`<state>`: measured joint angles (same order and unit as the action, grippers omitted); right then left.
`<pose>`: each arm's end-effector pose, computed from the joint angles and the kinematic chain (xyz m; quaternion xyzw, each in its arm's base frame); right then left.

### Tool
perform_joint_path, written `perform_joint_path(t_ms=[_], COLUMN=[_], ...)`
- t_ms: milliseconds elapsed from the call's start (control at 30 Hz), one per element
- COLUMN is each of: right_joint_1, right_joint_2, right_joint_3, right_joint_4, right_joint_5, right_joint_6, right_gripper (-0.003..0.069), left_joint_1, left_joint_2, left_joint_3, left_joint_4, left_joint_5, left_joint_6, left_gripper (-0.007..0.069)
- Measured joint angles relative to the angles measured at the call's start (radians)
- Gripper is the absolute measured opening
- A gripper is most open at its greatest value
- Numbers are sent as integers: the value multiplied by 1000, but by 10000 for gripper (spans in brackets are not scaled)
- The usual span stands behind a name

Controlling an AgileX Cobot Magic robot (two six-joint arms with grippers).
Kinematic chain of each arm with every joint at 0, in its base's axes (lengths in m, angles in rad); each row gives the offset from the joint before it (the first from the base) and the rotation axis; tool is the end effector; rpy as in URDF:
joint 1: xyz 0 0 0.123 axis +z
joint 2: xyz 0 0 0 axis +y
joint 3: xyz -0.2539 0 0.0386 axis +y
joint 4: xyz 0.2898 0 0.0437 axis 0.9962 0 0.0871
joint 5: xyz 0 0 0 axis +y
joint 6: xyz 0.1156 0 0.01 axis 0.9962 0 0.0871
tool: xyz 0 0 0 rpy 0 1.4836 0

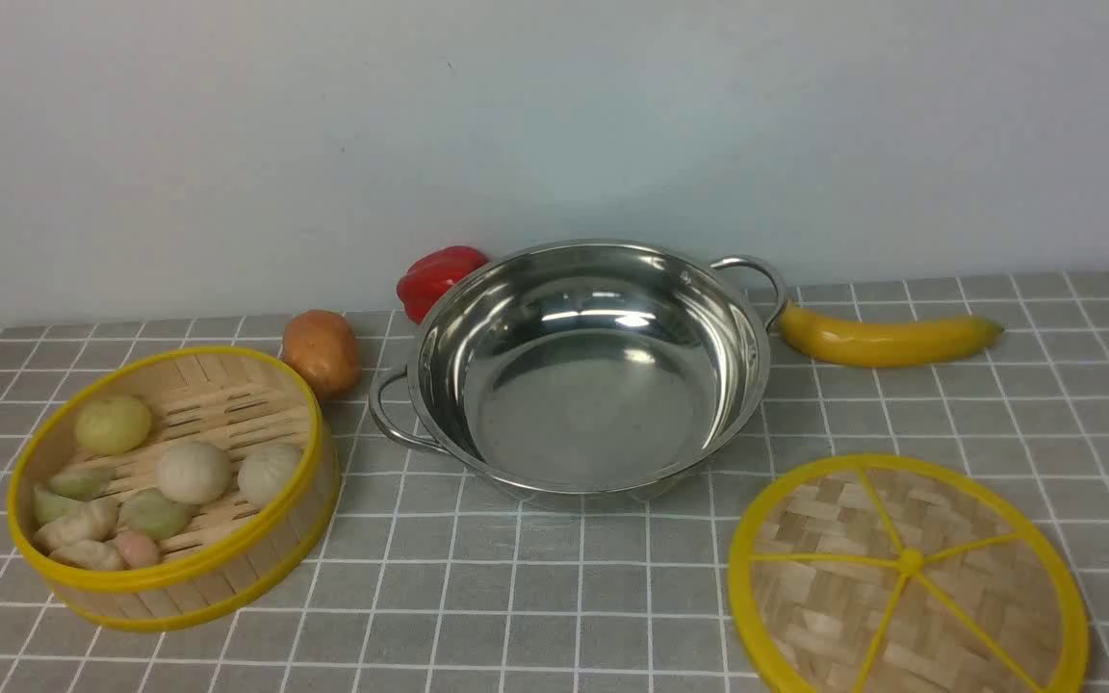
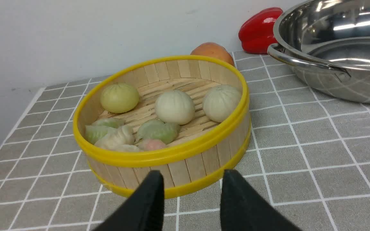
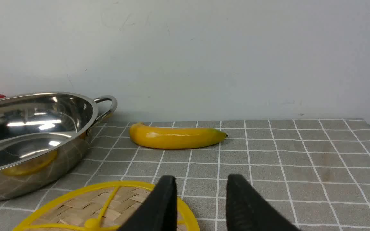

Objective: Place the steamer in the pot on the grey tablecloth, and put the lid on the steamer.
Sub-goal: 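Grasp the rim of the steamer basket holding the buns with the left gripper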

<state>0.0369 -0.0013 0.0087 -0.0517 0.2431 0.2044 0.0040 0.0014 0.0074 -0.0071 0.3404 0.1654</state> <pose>0.1506 0.0041 0.1839 0.0487 0.7608 0.0570 0.6447 0.1484 0.0003 0.1729 0.0620 0.7910 0.0485 0.6067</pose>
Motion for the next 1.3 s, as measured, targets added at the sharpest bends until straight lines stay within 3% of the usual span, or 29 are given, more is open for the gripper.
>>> perform_joint_path(t_ms=[1000, 1233, 1300], right_joint_1=[0, 0, 0], right_joint_2=[0, 0, 0], right_joint_3=[0, 0, 0], right_joint_4=[7, 364, 415], right_joint_5=[0, -14, -17], right_joint_6=[1, 196, 214], right_gripper=[240, 240, 240], left_joint_1=[0, 0, 0], left_joint_2=[0, 0, 0], left_joint_3=[0, 0, 0], left_joint_4=[-20, -492, -559], left_joint_5=[0, -1, -2], left_joint_6=[-10, -202, -213], left_gripper=[243, 243, 243])
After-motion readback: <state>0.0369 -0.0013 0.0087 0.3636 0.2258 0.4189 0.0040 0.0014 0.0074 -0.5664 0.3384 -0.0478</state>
